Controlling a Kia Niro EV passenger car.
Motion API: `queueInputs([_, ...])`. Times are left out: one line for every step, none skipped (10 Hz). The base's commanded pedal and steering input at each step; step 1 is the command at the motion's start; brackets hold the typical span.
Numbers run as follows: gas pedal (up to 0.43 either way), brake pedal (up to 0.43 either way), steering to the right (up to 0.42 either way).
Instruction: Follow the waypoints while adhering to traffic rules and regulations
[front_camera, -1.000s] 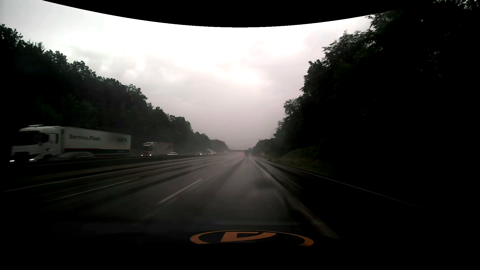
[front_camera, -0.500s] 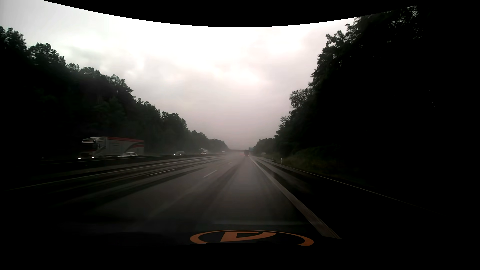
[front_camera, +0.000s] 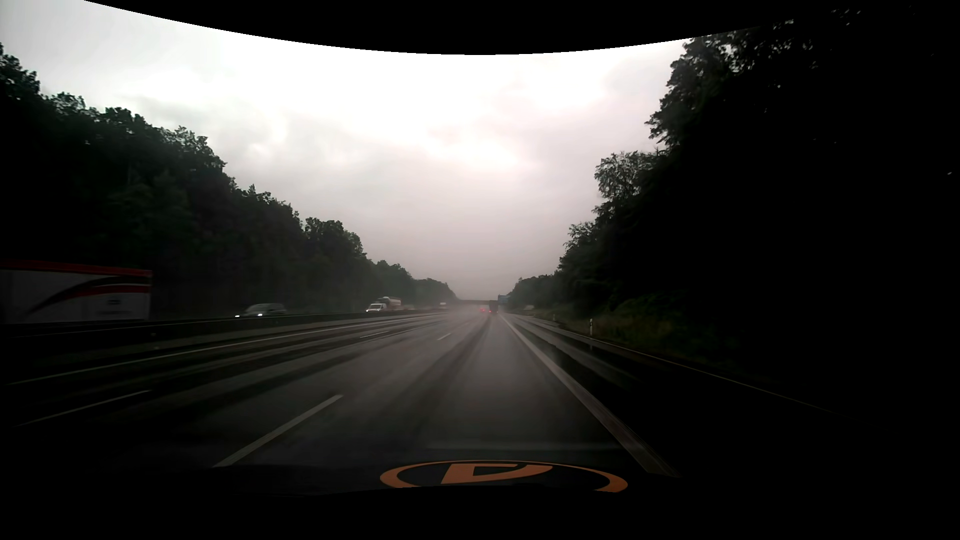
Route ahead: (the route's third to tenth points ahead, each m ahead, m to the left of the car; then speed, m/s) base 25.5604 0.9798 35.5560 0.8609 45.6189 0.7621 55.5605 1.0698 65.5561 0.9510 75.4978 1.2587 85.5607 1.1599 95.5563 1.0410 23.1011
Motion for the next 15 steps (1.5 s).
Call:
queueInputs([0.079, 0.000, 0.000])
queueInputs([0.079, 0.000, 0.000])
queueInputs([0.079, 0.000, 0.000])
queueInputs([0.087, 0.000, 0.000])
queueInputs([0.098, 0.000, 0.000])
queueInputs([0.098, 0.000, 0.000])
queueInputs([0.098, 0.000, 0.000])
queueInputs([0.098, 0.000, 0.000])
queueInputs([0.110, 0.000, 0.000])
queueInputs([0.110, 0.000, 0.000])
queueInputs([0.110, 0.000, 0.000])
queueInputs([0.110, 0.000, -0.001])
queueInputs([0.110, 0.000, -0.001])
queueInputs([0.110, 0.000, -0.001])
queueInputs([0.110, 0.000, -0.002])
